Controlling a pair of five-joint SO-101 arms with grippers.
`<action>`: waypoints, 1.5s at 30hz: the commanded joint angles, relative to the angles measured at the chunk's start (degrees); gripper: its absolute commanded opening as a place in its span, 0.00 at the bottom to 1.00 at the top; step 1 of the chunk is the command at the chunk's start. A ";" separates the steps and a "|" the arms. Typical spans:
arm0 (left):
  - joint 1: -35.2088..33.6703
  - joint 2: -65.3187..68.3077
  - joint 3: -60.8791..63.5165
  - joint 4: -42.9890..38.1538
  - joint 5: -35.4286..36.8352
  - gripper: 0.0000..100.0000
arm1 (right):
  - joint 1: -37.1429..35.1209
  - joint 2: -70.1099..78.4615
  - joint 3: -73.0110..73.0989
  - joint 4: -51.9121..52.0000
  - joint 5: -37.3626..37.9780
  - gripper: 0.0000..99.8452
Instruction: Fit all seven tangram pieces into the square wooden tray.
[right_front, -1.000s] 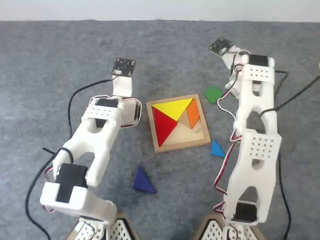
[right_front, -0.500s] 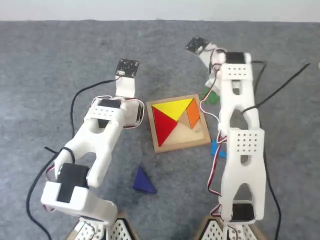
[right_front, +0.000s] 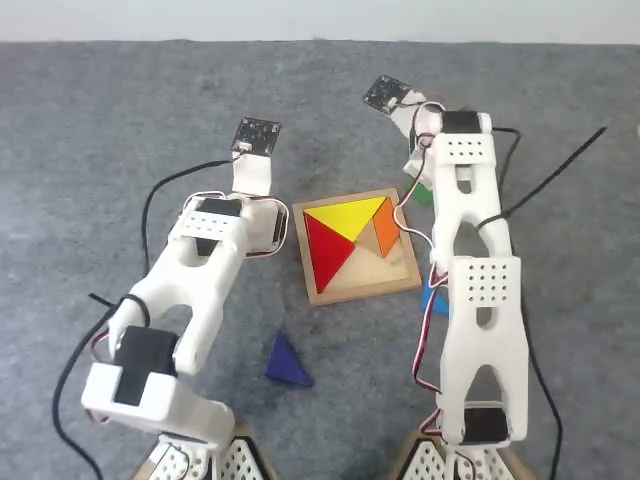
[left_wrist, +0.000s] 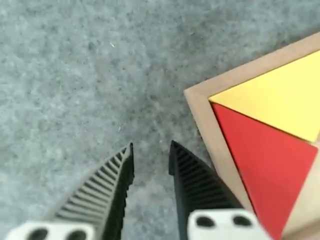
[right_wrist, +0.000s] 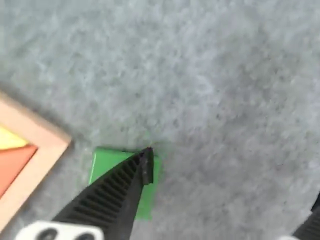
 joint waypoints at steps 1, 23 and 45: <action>0.62 -2.81 0.04 -1.23 -0.79 0.11 | -0.84 -0.13 0.35 5.41 1.14 0.49; 0.62 -2.81 -0.04 -1.32 -0.97 0.11 | 0.13 -11.03 0.62 14.99 0.35 0.49; 0.62 -2.81 -0.04 -1.93 -1.05 0.11 | -4.70 -23.25 0.26 24.40 -9.49 0.49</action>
